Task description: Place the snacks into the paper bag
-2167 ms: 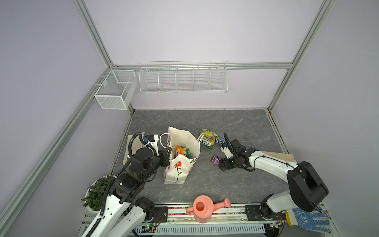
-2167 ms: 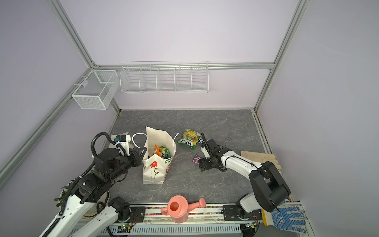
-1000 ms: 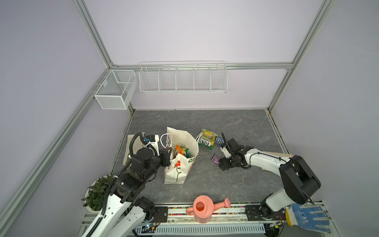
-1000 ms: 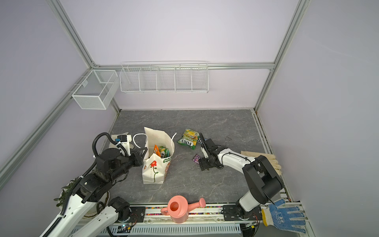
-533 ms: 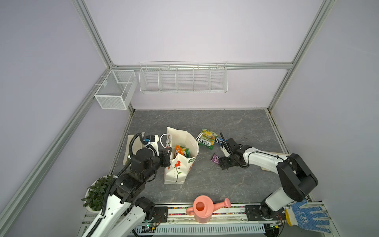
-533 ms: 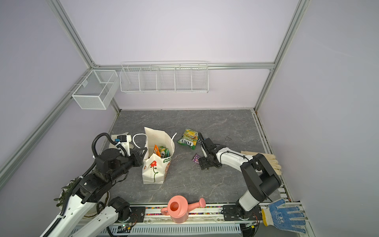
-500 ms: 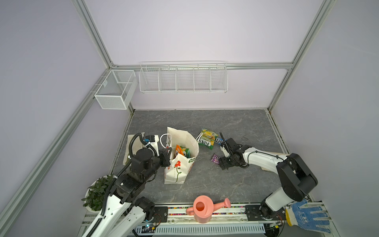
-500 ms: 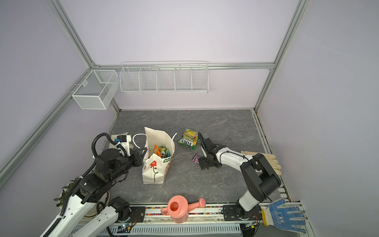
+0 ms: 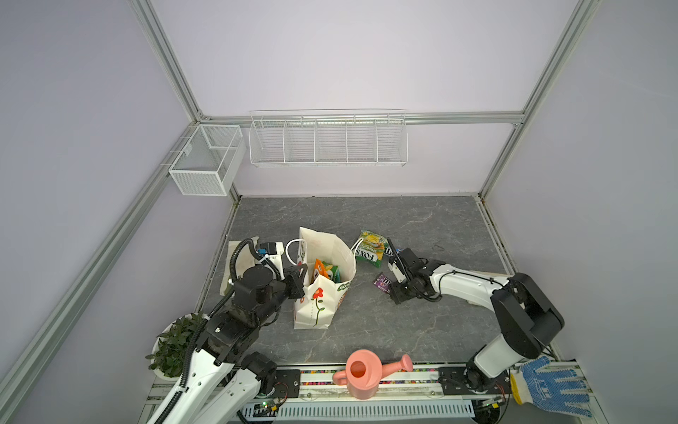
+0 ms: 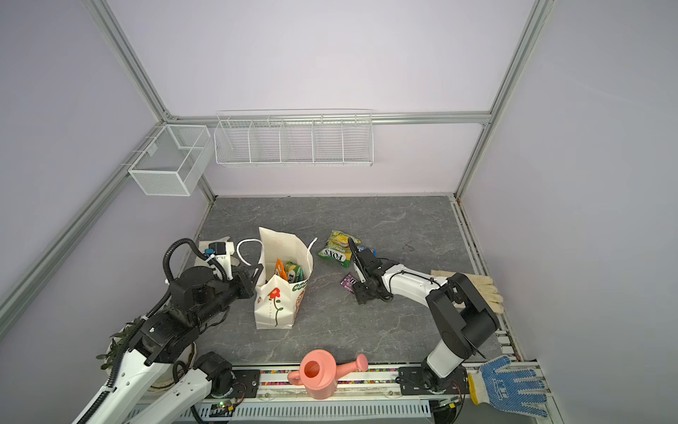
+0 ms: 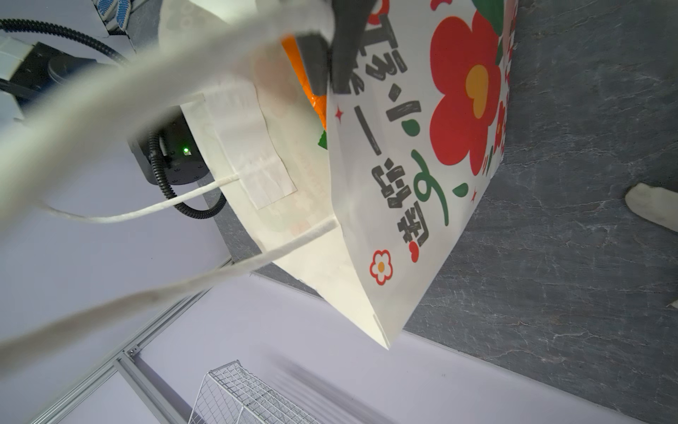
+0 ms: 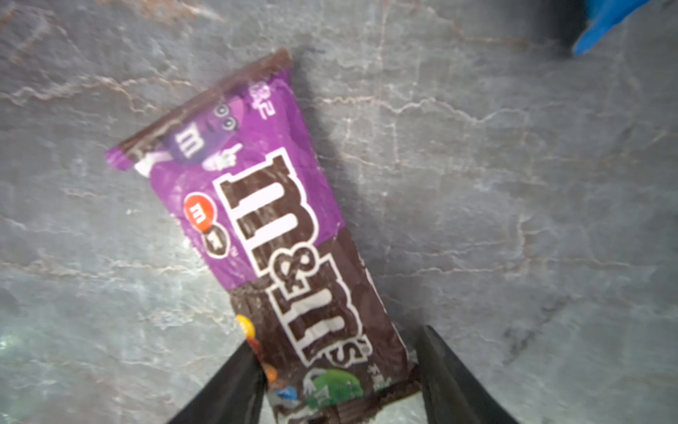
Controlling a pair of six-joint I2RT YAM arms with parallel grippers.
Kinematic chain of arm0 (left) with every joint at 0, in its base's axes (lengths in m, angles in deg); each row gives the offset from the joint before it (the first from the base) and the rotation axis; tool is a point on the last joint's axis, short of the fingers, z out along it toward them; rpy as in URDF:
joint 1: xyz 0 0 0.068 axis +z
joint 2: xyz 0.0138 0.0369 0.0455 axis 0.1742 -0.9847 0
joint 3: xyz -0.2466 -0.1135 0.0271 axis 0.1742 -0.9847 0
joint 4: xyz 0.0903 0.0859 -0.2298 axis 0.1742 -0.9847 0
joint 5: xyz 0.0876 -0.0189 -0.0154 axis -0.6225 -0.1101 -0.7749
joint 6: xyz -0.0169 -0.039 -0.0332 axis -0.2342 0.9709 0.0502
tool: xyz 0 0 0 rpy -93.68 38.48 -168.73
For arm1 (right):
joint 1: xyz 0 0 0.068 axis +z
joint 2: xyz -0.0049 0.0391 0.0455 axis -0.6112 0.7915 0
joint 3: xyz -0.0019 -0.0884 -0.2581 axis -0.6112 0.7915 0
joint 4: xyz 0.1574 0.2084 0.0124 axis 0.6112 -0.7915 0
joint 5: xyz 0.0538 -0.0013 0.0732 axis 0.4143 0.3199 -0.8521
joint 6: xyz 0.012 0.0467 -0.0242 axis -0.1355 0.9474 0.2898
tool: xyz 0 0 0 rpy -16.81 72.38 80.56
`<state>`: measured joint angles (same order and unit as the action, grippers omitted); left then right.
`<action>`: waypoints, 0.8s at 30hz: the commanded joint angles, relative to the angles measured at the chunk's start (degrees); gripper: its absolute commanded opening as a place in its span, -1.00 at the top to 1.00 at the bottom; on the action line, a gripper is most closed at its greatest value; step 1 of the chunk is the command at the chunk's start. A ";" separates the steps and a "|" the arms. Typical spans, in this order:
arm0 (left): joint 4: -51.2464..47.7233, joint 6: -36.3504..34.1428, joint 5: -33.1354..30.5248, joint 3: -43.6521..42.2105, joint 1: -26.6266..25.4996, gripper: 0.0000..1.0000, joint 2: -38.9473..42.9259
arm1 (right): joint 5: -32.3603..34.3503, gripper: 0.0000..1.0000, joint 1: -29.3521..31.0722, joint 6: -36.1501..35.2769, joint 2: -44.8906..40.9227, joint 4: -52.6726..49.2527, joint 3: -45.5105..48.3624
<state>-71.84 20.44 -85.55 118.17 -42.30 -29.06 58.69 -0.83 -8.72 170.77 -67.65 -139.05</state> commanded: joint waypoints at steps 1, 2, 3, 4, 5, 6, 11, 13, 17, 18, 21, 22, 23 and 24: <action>-1.69 0.27 -0.27 -0.97 -0.07 1.00 0.58 | -2.39 -0.15 0.99 0.23 0.99 -1.03 0.26; -1.69 0.28 -0.22 -1.00 -0.07 1.00 0.59 | -2.31 -0.09 1.06 0.31 0.81 -1.00 0.25; -1.69 0.34 -0.20 -1.09 -0.07 1.00 0.68 | -2.39 -0.02 1.21 0.39 0.62 -1.08 0.27; -1.69 0.38 -0.25 -1.11 -0.07 1.00 0.68 | -2.36 0.04 1.35 0.54 0.43 -1.13 0.25; -1.71 0.36 -0.25 -1.06 -0.07 1.00 0.75 | -2.34 0.10 1.41 0.62 0.25 -1.13 0.25; -1.69 0.44 -0.19 -1.11 -0.07 1.00 0.77 | -2.39 0.15 1.62 0.74 0.04 -1.21 0.25; -1.78 0.45 -0.10 -1.11 -0.07 1.00 0.95 | -2.26 0.24 2.22 0.82 -1.45 -1.72 0.26; -1.78 0.49 -0.13 -1.08 -0.07 1.00 1.03 | -2.17 0.27 2.43 0.91 -2.29 -2.01 0.25; -1.87 0.62 -0.15 -1.07 -0.07 1.00 1.21 | -2.11 0.36 2.56 1.03 -4.25 -2.52 0.25; -1.87 0.62 -0.15 -1.05 -0.07 1.00 1.29 | -2.04 0.39 2.58 1.03 -4.85 -2.69 0.27; -1.95 0.71 -0.07 -1.07 -0.07 1.00 1.47 | -1.94 0.48 2.67 1.00 -6.31 -2.89 0.25; -2.07 0.71 0.00 -1.06 -0.07 1.00 1.47 | -1.98 0.49 2.70 1.03 -6.86 -2.98 0.25; -2.05 0.72 -0.03 -1.01 -0.08 1.00 1.52 | -2.06 0.50 2.69 1.00 -7.31 -3.06 0.25; -2.05 0.72 -0.09 -1.05 -0.07 1.00 1.56 | -2.08 0.52 2.69 1.02 -7.70 -3.19 0.25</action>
<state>-72.28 20.63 -85.57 118.09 -42.30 -27.92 56.94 1.48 -7.69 165.07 -69.66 -139.03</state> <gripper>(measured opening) 0.047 0.247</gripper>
